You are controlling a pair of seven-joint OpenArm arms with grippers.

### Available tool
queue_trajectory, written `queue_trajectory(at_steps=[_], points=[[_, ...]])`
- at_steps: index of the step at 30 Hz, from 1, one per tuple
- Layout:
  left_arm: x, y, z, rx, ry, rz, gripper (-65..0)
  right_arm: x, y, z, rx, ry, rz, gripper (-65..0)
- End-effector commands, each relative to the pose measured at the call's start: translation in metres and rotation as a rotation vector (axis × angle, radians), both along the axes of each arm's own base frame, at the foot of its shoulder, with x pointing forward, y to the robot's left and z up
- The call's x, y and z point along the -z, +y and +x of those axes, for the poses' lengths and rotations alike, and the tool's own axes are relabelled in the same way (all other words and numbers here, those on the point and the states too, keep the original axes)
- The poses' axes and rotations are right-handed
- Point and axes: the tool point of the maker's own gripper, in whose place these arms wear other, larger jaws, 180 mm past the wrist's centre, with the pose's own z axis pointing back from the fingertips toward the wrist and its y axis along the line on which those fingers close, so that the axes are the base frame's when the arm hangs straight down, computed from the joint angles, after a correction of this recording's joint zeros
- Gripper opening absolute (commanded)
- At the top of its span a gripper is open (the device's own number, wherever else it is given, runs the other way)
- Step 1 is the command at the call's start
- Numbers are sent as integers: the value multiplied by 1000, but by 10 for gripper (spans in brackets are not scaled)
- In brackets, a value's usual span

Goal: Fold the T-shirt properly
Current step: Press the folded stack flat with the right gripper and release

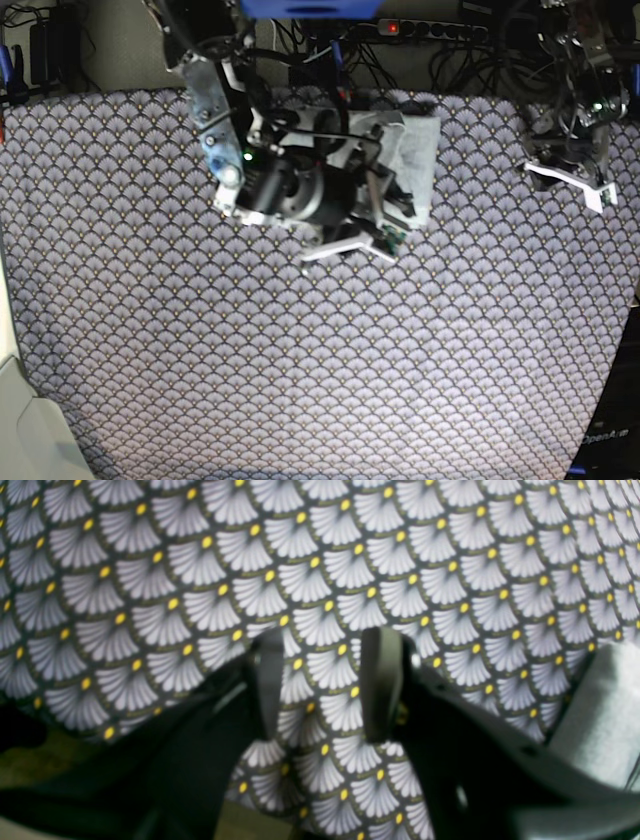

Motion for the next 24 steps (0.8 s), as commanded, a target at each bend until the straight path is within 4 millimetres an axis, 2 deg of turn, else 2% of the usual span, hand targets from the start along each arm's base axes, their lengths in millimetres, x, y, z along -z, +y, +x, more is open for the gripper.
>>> queue_trajectory(at_steps=[1, 4, 11, 15, 18, 24], points=[[-11, 1, 7, 5, -42, 1, -403, -14, 7, 3, -12, -31, 46, -402], [-10, -3, 6, 6, -52, -41, -403, -11, 4, 3, -11, -29, 35, -398], [-9, -4, 3, 2, -50, -57, -403, -16, 4, 9, -11, -48, 34, -324], [-7, -3, -2, 3, -40, -53, -403, 5, 10, 8, -20, 14, 33, -322], [-6, -3, -4, 2, -37, -52, -403, 13, 19, 10, -31, 34, 73, -322], [-5, -2, -5, 2, -33, -51, -403, 22, 21, 13, -35, 56, 73, -322]])
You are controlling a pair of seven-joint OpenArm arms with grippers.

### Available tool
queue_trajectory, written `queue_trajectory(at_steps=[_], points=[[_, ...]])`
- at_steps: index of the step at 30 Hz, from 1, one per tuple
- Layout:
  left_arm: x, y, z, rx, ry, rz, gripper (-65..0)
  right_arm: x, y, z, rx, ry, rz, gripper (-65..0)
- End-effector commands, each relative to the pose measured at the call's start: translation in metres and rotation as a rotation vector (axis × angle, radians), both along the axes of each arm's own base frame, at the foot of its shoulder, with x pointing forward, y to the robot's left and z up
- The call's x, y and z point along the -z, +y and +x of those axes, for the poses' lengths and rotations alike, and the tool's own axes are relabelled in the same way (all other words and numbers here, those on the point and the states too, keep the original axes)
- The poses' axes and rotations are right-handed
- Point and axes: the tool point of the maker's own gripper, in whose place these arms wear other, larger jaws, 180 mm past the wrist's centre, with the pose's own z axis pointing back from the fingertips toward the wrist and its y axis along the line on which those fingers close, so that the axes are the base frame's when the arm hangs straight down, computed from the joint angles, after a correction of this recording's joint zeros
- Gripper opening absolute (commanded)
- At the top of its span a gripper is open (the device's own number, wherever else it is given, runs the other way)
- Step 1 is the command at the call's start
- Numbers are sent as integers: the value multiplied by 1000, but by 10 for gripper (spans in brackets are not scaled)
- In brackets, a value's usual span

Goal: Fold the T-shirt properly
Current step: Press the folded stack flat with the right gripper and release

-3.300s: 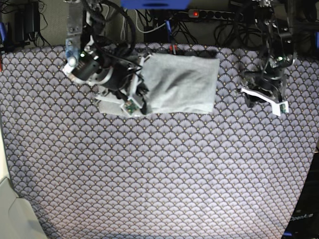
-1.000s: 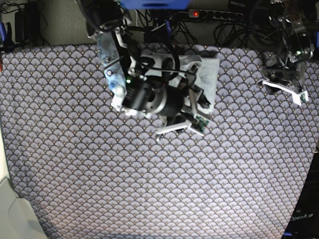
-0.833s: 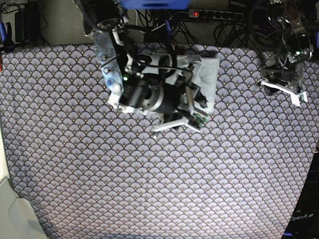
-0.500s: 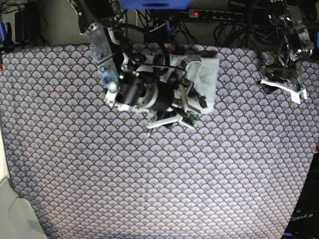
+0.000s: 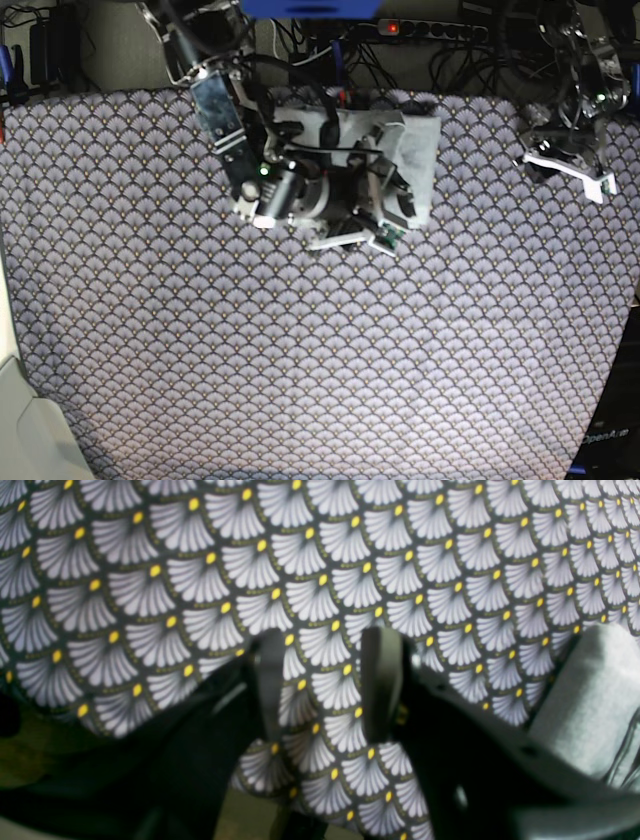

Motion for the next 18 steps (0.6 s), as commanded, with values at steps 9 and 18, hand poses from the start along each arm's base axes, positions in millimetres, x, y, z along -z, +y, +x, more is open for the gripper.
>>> queue_trajectory(at_steps=[9, 18], points=[[-11, 4, 7, 5, -38, 19, -403, -16, 7, 22, -8, -44, 29, -322], [-11, 4, 7, 4, -40, 20, -403, 4, 13, 21, -10, 10, 60, -352]])
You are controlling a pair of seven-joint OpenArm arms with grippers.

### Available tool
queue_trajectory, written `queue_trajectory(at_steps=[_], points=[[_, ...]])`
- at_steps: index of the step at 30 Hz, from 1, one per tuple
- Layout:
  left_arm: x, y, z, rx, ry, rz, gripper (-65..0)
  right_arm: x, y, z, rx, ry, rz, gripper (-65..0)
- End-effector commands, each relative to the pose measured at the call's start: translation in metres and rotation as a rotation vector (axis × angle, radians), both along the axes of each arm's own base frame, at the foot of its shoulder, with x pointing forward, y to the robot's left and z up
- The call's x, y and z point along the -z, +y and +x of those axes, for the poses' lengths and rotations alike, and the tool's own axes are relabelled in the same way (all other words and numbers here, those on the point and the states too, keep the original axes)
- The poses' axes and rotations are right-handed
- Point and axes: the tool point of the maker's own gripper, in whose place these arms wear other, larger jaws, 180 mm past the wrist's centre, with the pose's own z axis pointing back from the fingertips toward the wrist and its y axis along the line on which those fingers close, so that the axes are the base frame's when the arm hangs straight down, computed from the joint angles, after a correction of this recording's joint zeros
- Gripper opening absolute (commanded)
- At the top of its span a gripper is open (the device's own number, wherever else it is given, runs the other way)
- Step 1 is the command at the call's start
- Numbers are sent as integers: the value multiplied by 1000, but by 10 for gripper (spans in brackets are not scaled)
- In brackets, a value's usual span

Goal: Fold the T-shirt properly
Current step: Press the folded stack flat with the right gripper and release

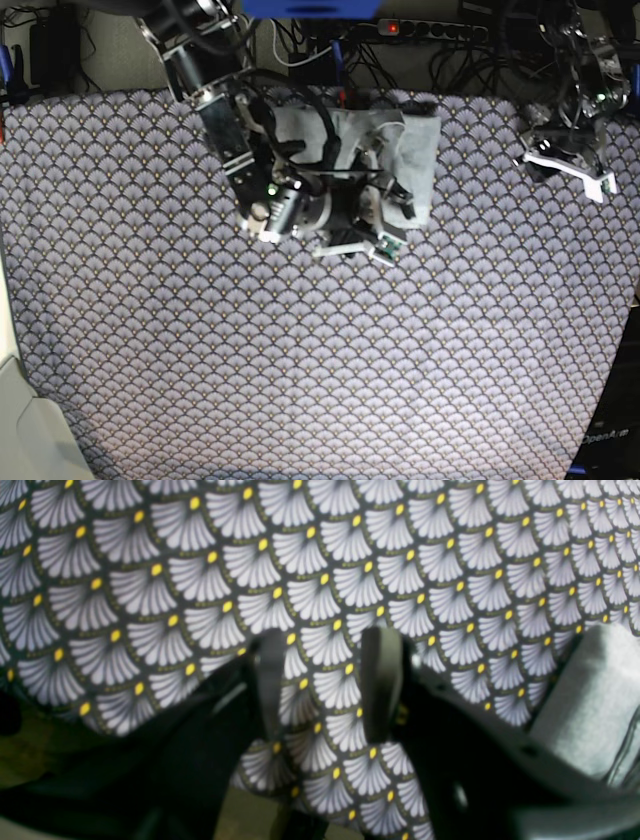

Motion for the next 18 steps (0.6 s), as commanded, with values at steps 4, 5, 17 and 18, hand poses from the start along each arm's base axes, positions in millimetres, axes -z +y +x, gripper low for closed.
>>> queue_trajectory(at_steps=[4, 5, 17, 18], points=[[-12, 4, 7, 4, -41, 19, -403, -14, 13, 7, -10, -21, 55, -485], [-12, 4, 7, 4, -41, 19, -403, -18, 17, 9, -12, -28, 63, -519], [-12, 4, 7, 4, -41, 19, -403, -15, 35, 20, -19, 7, 86, -650], [-12, 4, 7, 4, -41, 19, -403, -13, 35, 20, -19, 12, 89, -650]])
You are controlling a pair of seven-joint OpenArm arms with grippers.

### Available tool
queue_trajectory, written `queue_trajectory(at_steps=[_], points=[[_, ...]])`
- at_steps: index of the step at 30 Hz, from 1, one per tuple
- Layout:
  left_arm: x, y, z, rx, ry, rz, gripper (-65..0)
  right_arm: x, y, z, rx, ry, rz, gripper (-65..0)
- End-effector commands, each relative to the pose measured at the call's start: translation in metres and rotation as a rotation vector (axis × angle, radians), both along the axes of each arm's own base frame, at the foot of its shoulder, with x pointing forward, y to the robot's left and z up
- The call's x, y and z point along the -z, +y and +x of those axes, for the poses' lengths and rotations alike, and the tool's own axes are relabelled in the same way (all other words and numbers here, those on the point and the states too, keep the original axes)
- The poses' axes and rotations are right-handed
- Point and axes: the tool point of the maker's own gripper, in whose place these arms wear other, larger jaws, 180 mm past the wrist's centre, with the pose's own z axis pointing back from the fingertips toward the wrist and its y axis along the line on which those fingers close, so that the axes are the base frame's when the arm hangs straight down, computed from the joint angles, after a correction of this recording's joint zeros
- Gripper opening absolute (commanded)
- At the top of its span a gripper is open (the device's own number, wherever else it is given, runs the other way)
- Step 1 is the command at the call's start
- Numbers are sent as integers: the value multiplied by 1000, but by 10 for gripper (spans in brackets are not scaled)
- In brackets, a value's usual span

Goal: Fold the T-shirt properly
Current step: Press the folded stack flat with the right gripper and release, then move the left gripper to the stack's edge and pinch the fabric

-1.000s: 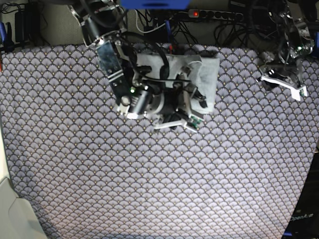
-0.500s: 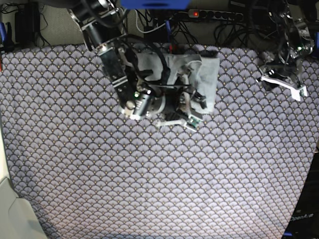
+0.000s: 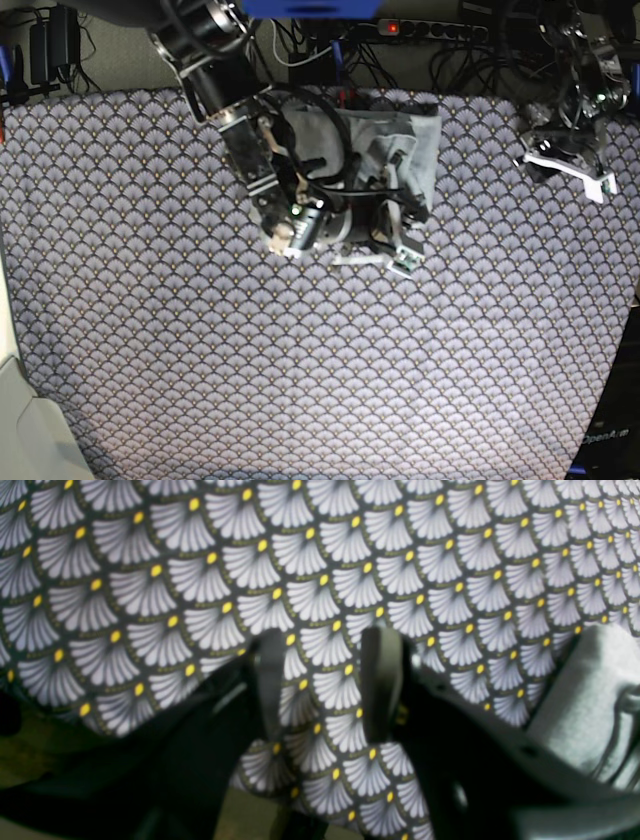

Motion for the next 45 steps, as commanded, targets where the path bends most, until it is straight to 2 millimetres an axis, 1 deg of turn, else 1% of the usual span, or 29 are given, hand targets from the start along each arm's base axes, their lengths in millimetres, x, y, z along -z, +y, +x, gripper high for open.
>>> queue_trajectory(at_steps=[1, 3, 7, 9, 12, 16, 18, 21, 25, 27, 28, 32, 35, 38, 39, 41, 43, 45], points=[[-11, 4, 6, 4, -39, 19, -403, -20, 12, 9, -3, -38, 68, -650], [-11, 4, 6, 4, -39, 19, -403, -22, 13, 9, -1, -42, 81, -650], [-11, 4, 6, 4, -37, 19, -403, -16, 13, 8, -1, -26, 75, -650], [-11, 4, 6, 4, -37, 19, -403, -11, 12, 7, -1, -11, 65, -623], [-11, 4, 6, 4, -37, 19, -403, -4, 11, 5, -2, 6, 55, -554], [-11, 4, 6, 4, -37, 19, -403, -7, 13, 6, 1, -3, 75, -474], [-11, 4, 6, 4, -37, 19, -403, -14, 16, 9, 10, -22, 113, -463], [-10, 4, 5, 5, -34, 19, -403, -17, 16, 11, 14, -28, 123, -463], [-10, 4, 5, 5, -34, 19, -403, -38, 19, 19, 9, -89, 150, -462], [-10, 4, 5, 5, -34, 19, -403, -56, 20, 22, 5, -139, 169, -460], [-10, 4, 5, 4, -35, 18, -403, -70, 21, 23, 5, -177, 188, -460], [-10, 4, 5, 4, -35, 18, -403, -98, 18, 5, 8, -245, 225, -456], [-10, 4, 6, 5, -34, 18, -403, -113, 14, 0, 14, -285, 231, -459], [-9, 3, 5, 4, -34, 15, -403, -102, -26, 8, 67, -311, 157, -464], [-10, 2, 6, 3, -39, 15, -403, -98, -42, 11, 91, -317, 133, -473], [-9, 1, 6, 3, -40, 10, -403, -87, -74, 10, 131, -319, 79, -511], [-9, -1, 7, 6, -39, 6, -403, -77, -109, 10, 178, -321, 19, -563], [-8, -7, 7, 6, -45, -23, -403, -67, -138, 10, 231, -312, -24, -611]])
